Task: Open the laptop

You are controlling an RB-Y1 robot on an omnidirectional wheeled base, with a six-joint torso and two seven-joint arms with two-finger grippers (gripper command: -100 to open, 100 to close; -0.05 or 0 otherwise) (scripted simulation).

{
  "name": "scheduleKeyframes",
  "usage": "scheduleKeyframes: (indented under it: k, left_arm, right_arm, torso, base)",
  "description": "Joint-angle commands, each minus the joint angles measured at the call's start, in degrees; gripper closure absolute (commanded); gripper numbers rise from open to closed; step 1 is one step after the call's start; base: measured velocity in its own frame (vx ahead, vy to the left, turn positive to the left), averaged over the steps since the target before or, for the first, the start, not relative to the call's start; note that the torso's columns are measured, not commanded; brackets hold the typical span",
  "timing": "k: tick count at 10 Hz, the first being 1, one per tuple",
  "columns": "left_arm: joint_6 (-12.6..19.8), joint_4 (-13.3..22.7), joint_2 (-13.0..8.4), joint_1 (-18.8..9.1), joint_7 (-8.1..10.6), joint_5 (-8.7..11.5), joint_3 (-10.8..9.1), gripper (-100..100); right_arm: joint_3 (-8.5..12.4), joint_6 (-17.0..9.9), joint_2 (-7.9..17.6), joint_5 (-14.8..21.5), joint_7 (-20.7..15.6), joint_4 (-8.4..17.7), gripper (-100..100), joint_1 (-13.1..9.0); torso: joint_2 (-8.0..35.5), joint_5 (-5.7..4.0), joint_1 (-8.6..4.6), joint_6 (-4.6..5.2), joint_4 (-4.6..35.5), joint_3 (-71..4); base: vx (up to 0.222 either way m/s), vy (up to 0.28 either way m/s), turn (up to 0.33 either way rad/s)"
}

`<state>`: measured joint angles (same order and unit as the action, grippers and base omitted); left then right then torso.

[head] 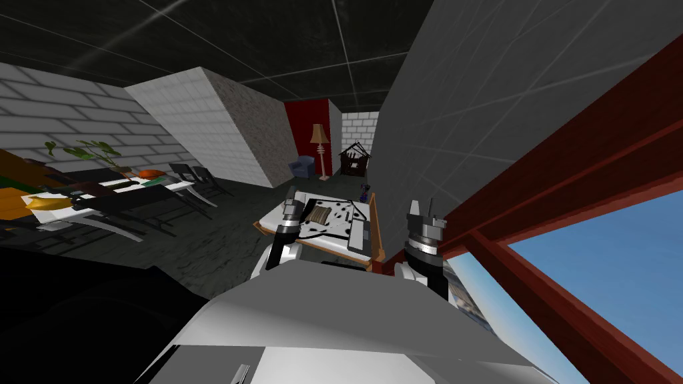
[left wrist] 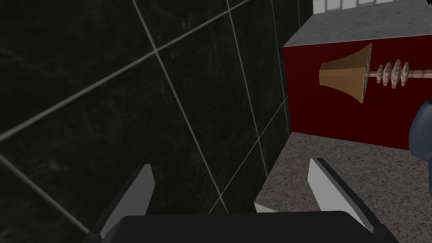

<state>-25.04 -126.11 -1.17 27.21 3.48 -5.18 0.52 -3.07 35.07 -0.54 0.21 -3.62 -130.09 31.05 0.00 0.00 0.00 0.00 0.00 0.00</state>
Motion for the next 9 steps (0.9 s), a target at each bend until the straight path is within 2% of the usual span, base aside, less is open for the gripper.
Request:
scheduleKeyframes:
  k: [1,9]
  left_arm:
    - [0.0,0.0,0.0,0.0,0.0,0.0,0.0,0]
    - [0.0,0.0,0.0,0.0,0.0,0.0,0.0,0]
  right_arm:
    - [0.0,0.0,0.0,0.0,0.0,0.0,0,0.0]
    - [0.0,0.0,0.0,0.0,0.0,0.0,0,0.0]
  torso:
    - [2.3,0.0,0.0,0.0,2.3,-4.7]
    - [35.4,0.0,0.0,0.0,35.4,-70.7]
  base:
    - [0.0,0.0,0.0]
    - [0.0,0.0,0.0]
